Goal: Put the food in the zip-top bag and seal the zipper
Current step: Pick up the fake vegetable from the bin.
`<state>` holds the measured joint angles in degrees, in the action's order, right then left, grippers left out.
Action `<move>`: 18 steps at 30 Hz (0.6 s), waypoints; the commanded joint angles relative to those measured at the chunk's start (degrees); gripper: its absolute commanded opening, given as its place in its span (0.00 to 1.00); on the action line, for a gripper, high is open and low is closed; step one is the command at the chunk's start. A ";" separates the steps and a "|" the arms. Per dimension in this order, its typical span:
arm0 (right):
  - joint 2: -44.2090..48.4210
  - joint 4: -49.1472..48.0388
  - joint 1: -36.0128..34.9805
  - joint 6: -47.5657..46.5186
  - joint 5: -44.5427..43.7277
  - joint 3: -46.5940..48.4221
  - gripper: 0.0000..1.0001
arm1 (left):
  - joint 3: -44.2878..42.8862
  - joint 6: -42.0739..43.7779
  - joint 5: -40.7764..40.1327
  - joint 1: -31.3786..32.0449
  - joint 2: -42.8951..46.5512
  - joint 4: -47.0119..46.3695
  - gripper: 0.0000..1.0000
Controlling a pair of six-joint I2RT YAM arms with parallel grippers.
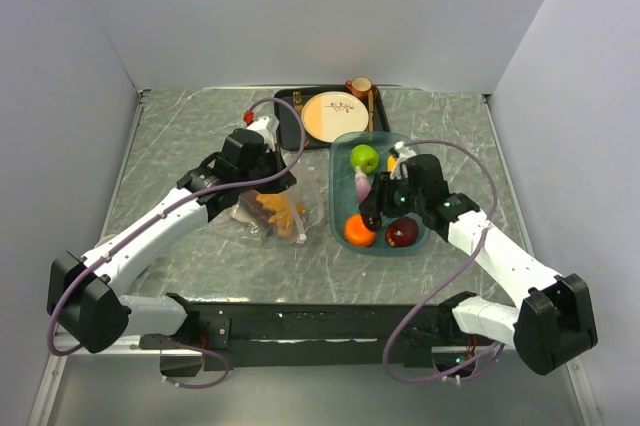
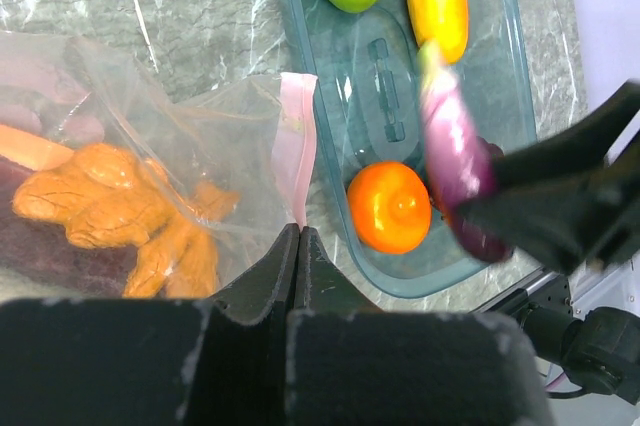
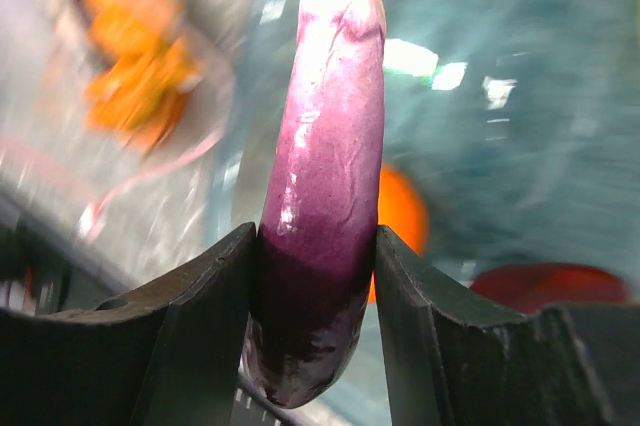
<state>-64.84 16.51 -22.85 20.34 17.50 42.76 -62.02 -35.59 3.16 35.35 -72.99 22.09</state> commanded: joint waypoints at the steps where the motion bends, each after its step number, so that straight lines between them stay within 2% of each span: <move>1: 0.51 2.11 -5.78 -5.04 6.85 3.73 0.33 | 0.05 -0.70 0.09 0.24 0.04 -2.66 0.01; 9: -2.84 3.35 -11.69 -5.57 8.43 7.42 0.32 | 0.14 -0.79 1.85 0.24 -1.45 -4.51 0.01; 16: -5.90 8.62 -15.03 -9.17 9.84 11.64 0.32 | 0.58 -0.44 2.55 0.24 -1.10 -5.56 0.01; 18: -7.40 9.41 -15.73 -8.30 7.39 13.56 0.33 | 0.50 -0.44 2.99 0.24 -1.10 -5.74 0.01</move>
<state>-69.93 23.68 -36.97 13.52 26.00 51.51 -61.54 -35.81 4.27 35.35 -74.63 19.49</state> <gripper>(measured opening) 0.543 0.013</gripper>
